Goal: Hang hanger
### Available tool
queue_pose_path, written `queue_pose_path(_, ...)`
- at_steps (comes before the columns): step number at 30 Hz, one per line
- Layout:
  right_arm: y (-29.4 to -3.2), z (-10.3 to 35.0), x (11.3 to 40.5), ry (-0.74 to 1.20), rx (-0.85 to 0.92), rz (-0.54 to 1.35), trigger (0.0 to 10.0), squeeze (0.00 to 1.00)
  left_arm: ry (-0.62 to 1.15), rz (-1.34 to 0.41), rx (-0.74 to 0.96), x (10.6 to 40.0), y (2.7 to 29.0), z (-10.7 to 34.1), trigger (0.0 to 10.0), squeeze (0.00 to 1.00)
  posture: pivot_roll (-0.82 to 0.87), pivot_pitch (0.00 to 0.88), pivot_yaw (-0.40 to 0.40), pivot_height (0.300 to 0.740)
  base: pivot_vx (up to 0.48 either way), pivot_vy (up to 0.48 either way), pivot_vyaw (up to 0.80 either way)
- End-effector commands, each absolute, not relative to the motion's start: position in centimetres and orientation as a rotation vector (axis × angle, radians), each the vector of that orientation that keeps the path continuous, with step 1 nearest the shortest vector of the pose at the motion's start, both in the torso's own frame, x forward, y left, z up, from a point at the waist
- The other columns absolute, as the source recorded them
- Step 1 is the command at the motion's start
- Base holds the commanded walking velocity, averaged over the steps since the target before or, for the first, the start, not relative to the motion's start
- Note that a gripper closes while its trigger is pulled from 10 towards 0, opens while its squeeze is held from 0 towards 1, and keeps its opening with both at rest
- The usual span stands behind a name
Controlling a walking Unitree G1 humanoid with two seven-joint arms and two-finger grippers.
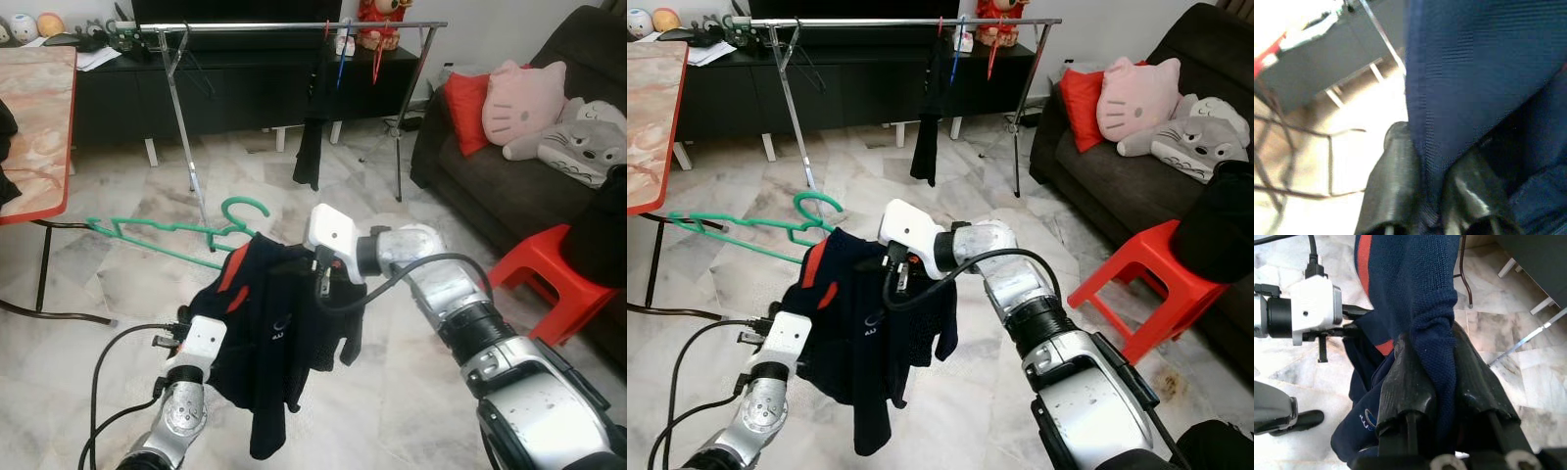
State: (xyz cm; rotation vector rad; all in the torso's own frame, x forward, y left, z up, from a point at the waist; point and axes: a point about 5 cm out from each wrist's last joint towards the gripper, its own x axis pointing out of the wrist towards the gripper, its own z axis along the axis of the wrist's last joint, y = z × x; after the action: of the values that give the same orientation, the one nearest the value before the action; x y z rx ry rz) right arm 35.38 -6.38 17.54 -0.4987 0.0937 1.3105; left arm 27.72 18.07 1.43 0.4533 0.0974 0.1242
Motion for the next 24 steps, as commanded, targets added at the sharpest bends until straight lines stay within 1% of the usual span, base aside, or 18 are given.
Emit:
queue_pose_path(1,-7.8,17.7,35.6,0.084,-0.507,1.272,10.0,0.0,0.16,0.152,0.376,27.2,18.8,0.7,0.0,0.0,-0.05,0.0,-0.139,0.74,0.0,0.0,0.0)
queue_pose_path(7,-9.2,17.2,35.5,0.108,-0.519,1.258,10.0,0.0,0.212,0.171,0.285,26.8,19.8,0.2,0.0,0.0,-0.05,0.0,-0.137,0.74,0.0,0.0,0.0)
queue_pose_path(8,-10.0,16.8,35.5,0.128,-0.53,1.245,10.0,0.0,0.227,0.165,0.268,26.7,19.9,0.1,0.0,0.0,-0.05,0.0,-0.137,0.74,0.0,0.0,0.0)
queue_pose_path(9,-10.0,16.8,35.5,0.128,-0.53,1.245,10.0,0.0,0.227,0.165,0.268,26.7,19.9,0.1,0.0,0.0,-0.05,0.0,-0.137,0.74,0.0,0.0,0.0)
queue_pose_path(10,-11.0,16.5,35.5,0.141,-0.529,1.223,10.0,0.0,0.243,0.157,0.245,26.6,20.1,-0.1,0.0,0.0,-0.05,0.0,-0.134,0.74,0.0,0.0,0.0)
queue_pose_path(12,-11.9,16.5,35.5,0.143,-0.523,1.209,10.0,0.0,0.254,0.145,0.222,26.5,20.2,-0.2,0.0,0.0,-0.05,0.0,-0.131,0.74,0.0,0.0,0.0)
queue_pose_path(13,-11.9,16.5,35.5,0.143,-0.523,1.209,10.0,0.0,0.254,0.145,0.222,26.5,20.2,-0.2,0.0,0.0,-0.05,0.0,-0.131,0.74,0.0,0.0,0.0)
queue_pose_path(16,-13.7,16.2,34.9,0.17,-0.528,1.229,10.0,0.0,0.267,0.12,0.214,26.4,20.4,-0.3,0.0,0.0,-0.05,0.0,-0.123,0.74,0.0,0.0,0.0)
queue_pose_path(17,-13.7,16.2,34.9,0.17,-0.528,1.229,10.0,0.0,0.267,0.12,0.214,26.4,20.4,-0.3,0.0,0.0,-0.05,0.0,-0.123,0.74,0.0,0.0,0.0)
queue_pose_path(19,-14.9,15.8,34.5,0.206,-0.535,1.256,10.0,0.0,0.273,0.103,0.209,26.3,20.5,-0.4,0.0,0.0,-0.06,0.0,-0.119,0.74,0.0,0.0,0.0)
queue_pose_path(24,-16.0,15.7,34.1,0.233,-0.488,1.281,10.0,0.0,0.278,0.093,0.204,26.4,20.6,-0.4,0.0,0.0,-0.06,0.0,-0.115,0.74,0.0,0.0,0.0)
